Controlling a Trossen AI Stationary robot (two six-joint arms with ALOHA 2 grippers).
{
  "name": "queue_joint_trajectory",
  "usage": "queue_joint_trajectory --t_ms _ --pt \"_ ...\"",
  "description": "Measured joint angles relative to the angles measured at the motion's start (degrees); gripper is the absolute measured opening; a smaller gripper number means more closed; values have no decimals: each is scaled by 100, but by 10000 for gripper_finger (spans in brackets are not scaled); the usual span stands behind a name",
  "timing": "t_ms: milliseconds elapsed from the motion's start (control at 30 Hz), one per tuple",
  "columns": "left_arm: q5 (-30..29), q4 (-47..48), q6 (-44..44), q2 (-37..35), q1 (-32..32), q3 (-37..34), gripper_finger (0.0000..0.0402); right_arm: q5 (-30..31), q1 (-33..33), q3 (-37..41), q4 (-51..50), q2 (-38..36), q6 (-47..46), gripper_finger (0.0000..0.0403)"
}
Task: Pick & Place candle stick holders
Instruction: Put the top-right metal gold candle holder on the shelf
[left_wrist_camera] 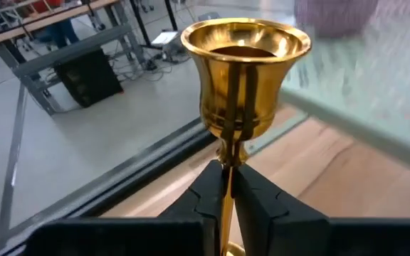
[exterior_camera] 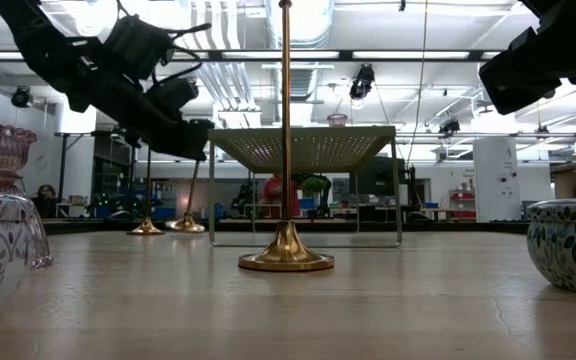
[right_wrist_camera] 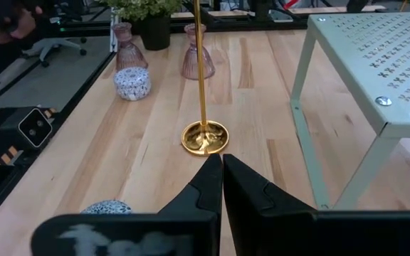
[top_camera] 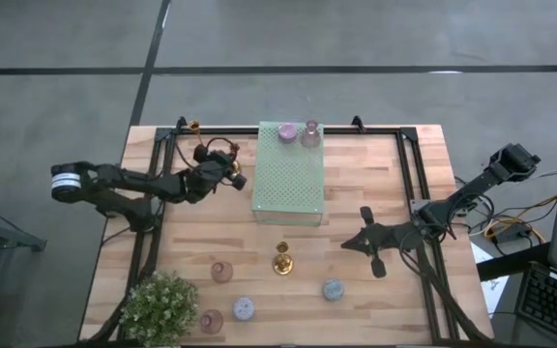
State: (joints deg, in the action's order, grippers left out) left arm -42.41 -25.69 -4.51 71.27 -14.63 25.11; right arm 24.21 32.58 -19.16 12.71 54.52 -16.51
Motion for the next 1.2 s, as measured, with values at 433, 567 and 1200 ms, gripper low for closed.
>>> queue_joint_trajectory --t_ms 433,567,1200 --pt "-39 965 557 -1191 7 868 24 -2 4 -2 0 0 0 8" --pt "-39 1662 544 -1270 7 1405 22 -2 4 -2 0 0 0 8" --pt "1510 1960 35 -84 -478 3256 25 44 2 -2 11 0 16 8"
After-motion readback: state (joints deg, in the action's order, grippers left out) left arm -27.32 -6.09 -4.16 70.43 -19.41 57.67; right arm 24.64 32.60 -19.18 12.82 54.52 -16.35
